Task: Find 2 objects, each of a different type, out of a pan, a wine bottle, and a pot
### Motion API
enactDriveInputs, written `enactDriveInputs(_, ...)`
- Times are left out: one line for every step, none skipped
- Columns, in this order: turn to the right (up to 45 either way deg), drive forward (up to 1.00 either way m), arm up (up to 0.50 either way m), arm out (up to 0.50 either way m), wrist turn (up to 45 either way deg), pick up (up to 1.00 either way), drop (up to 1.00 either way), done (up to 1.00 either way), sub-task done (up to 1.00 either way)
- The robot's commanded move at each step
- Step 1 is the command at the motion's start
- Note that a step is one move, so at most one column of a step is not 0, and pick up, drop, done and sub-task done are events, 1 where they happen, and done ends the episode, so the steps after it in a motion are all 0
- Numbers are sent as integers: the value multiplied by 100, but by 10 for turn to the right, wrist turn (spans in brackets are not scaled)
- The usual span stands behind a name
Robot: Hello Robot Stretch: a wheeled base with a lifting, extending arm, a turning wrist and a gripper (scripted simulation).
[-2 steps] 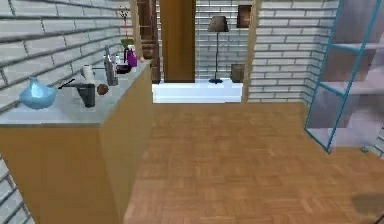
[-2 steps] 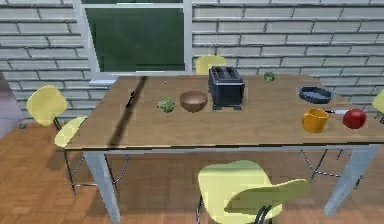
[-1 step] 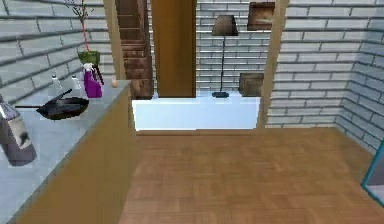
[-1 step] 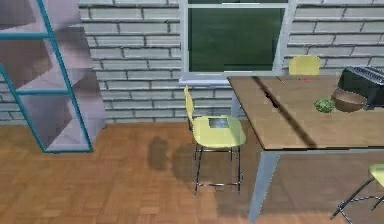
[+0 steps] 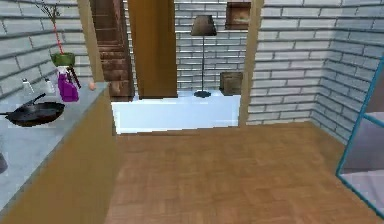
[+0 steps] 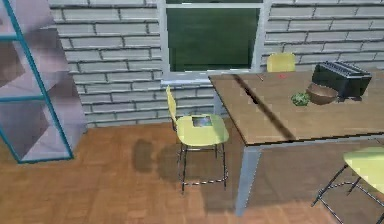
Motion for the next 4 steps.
enactDriveInputs(0, 30, 0, 0, 0, 0, 0, 0, 0)
enactDriveInputs(-450, 0, 0, 0, 0, 0, 0, 0, 0)
enactDriveInputs(-180, 0, 0, 0, 0, 0, 0, 0, 0)
enactDriveInputs(0, 0, 0, 0, 0, 0, 0, 100, 0)
